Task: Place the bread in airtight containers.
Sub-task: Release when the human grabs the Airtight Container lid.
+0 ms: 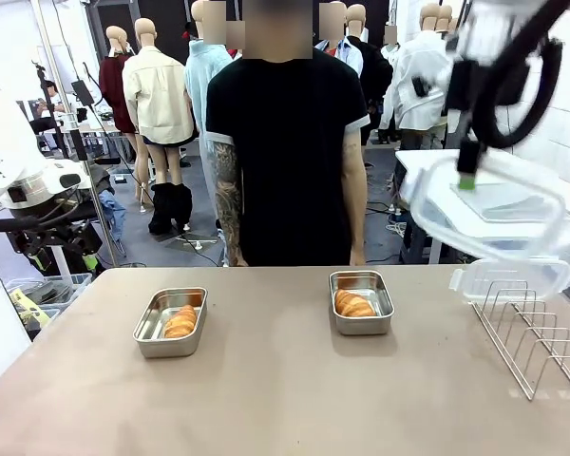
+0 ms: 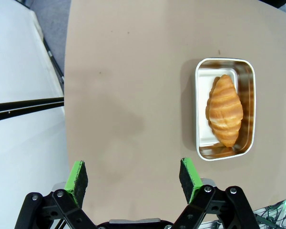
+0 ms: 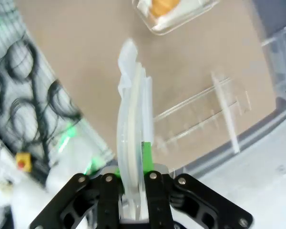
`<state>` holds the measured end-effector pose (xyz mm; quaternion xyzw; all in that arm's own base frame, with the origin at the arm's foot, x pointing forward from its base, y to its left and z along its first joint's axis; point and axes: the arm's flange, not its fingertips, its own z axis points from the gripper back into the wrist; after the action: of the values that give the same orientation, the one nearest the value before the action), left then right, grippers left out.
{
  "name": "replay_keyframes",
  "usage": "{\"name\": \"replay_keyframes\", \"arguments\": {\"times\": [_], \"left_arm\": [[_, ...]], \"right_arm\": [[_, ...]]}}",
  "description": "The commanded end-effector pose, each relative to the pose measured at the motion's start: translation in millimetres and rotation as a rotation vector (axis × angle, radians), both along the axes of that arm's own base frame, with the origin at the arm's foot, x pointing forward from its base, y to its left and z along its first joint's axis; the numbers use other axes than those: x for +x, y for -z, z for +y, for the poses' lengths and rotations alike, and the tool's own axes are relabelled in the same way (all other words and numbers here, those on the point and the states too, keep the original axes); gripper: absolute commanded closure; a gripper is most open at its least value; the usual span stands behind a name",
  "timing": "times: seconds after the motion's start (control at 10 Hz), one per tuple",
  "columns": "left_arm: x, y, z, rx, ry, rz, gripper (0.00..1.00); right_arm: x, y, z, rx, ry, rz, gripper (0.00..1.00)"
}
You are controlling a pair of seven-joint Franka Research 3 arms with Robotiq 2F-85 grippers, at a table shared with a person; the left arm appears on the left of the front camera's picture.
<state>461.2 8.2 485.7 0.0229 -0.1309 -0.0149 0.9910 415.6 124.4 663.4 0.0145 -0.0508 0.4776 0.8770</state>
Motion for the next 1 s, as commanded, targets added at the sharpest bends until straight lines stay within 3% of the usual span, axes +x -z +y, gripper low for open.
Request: {"name": "replay_keyframes", "arguments": {"times": [0.0, 0.2, 0.4, 0.7, 0.9], "left_arm": [[-2, 0, 0, 0.004, -0.017, -0.001, 0.0], [-2, 0, 0, 0.004, -0.017, -0.001, 0.0], [-2, 0, 0, 0.004, -0.017, -0.001, 0.0], [-2, 0, 0, 0.004, -0.017, -0.001, 0.0], [-2, 0, 0, 0.004, -0.017, -0.001, 0.0]], "right_arm": [[55, -24, 10, 0.096, 0.047, -0.169, 1.0], [98, -40, 10, 0.212, 0.094, -0.313, 1.0], [136, -35, 12, 0.315, 0.113, -0.362, 1.0], [184, -5, 10, 0.345, 0.111, -0.344, 1.0], [197, 11, 16, 0.338, 0.1, -0.306, 1.0]]}}
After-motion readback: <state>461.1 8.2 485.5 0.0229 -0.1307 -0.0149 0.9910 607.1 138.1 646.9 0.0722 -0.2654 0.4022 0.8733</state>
